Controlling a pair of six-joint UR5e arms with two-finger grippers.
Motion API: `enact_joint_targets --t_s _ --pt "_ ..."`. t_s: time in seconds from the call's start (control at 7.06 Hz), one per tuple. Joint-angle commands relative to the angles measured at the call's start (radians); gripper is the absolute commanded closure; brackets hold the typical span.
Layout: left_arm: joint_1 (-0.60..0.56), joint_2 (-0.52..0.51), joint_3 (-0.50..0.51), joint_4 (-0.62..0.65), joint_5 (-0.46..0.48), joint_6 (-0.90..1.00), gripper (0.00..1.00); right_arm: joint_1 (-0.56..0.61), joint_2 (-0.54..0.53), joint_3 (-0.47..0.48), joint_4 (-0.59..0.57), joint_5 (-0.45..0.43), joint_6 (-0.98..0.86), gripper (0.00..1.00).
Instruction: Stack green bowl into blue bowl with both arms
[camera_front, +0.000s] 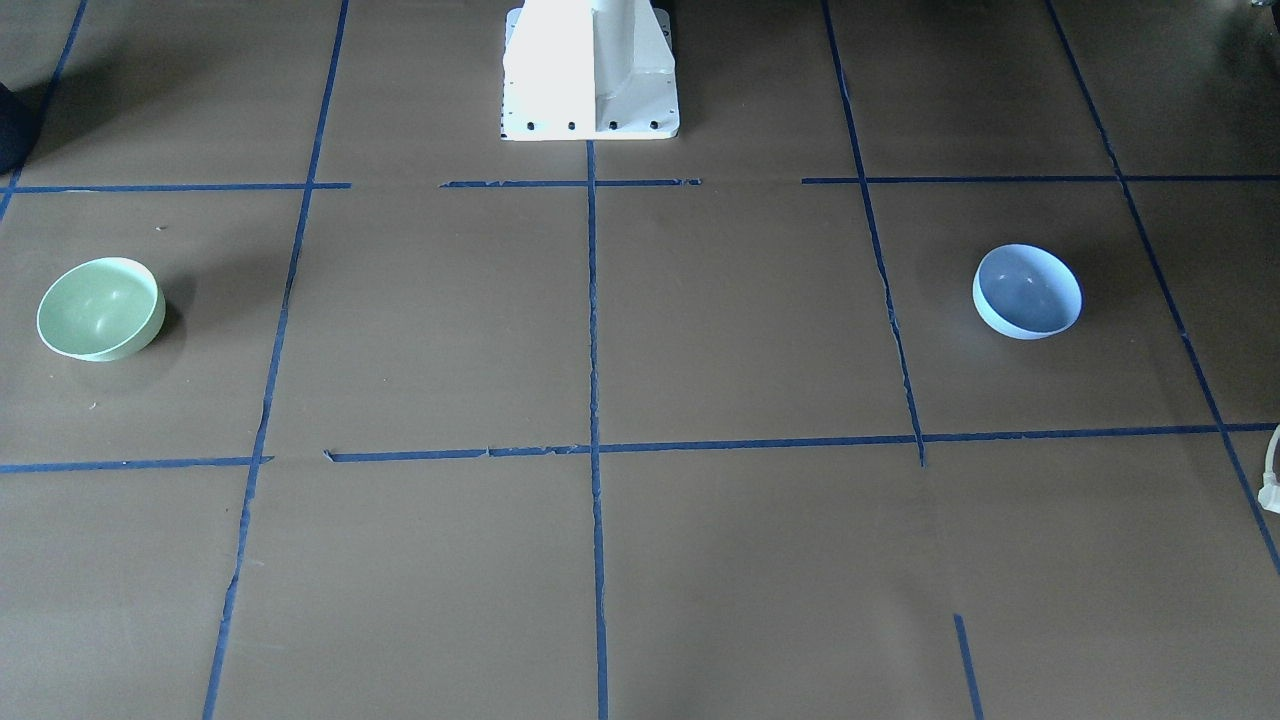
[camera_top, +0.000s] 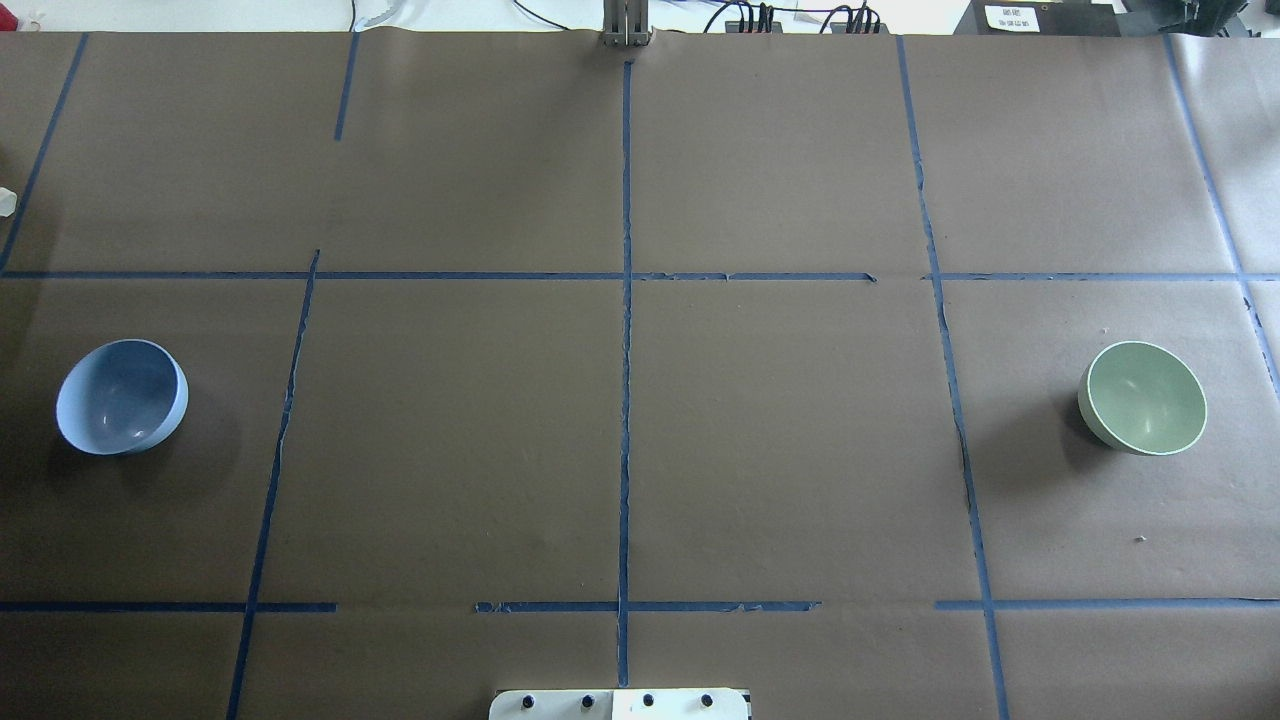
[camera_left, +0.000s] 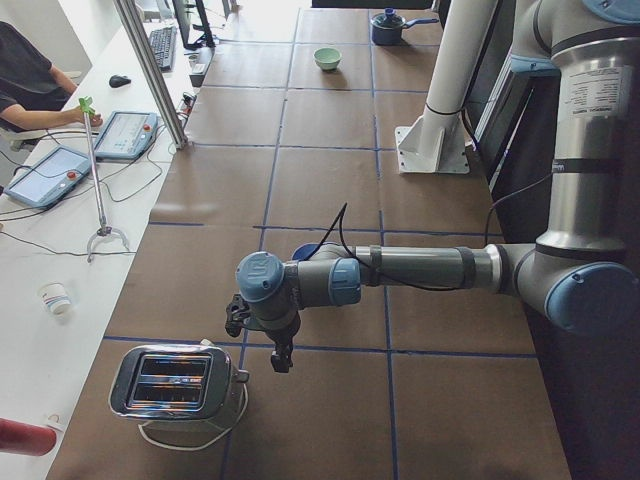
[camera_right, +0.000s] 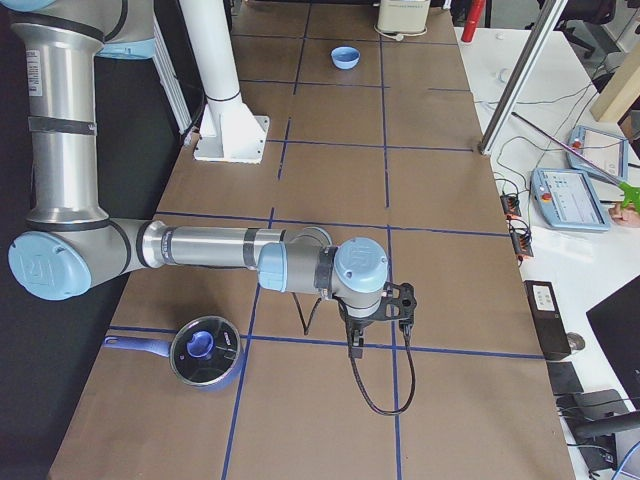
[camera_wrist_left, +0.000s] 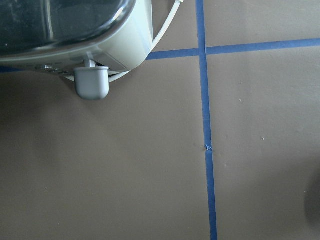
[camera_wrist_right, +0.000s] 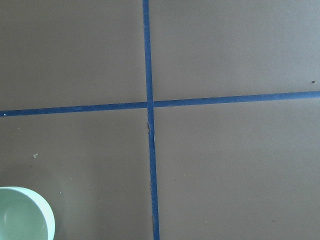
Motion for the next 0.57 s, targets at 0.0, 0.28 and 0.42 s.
enact_joint_targets --t_s 0.0,0.28,0.42 --pt "-0.001 0.000 0.001 0.000 0.000 0.000 0.00 0.000 0.002 0.003 0.001 0.001 0.000 0.00" --pt "-0.001 0.004 -0.008 0.000 0.000 0.001 0.00 0.000 0.000 0.001 0.005 0.004 -0.002 0.00" --pt "-0.001 0.004 -0.010 0.000 0.000 0.003 0.00 0.000 0.000 0.001 0.005 0.004 -0.002 0.00"
